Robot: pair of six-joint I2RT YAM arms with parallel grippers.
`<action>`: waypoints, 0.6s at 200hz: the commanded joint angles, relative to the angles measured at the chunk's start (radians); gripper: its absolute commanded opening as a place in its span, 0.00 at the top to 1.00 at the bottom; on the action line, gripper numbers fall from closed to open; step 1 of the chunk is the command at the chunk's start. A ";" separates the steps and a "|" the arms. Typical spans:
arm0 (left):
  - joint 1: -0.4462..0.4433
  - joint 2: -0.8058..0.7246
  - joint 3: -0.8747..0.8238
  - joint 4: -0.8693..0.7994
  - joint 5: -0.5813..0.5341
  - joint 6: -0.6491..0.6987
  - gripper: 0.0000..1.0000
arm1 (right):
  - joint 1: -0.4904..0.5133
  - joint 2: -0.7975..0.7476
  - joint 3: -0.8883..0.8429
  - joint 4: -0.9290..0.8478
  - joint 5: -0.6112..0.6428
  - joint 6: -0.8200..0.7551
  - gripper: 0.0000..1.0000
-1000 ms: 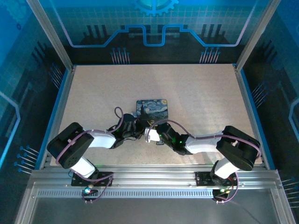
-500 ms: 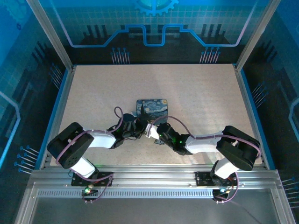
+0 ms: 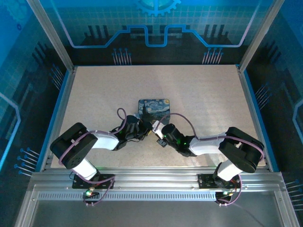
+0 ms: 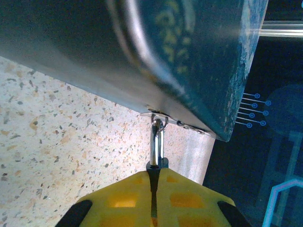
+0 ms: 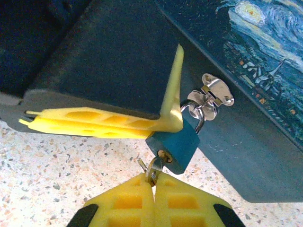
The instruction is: Unlock the padlock with the key
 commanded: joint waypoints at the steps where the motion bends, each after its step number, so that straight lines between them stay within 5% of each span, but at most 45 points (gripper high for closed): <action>1: -0.023 -0.003 0.020 0.008 0.037 0.003 0.86 | -0.034 -0.016 -0.004 0.096 -0.057 0.088 1.00; 66: -0.014 -0.107 0.016 -0.116 0.003 0.056 0.65 | -0.115 -0.051 -0.070 0.132 -0.216 0.290 1.00; 120: 0.017 -0.238 0.006 -0.282 -0.024 0.126 0.59 | -0.226 -0.043 -0.134 0.240 -0.435 0.551 1.00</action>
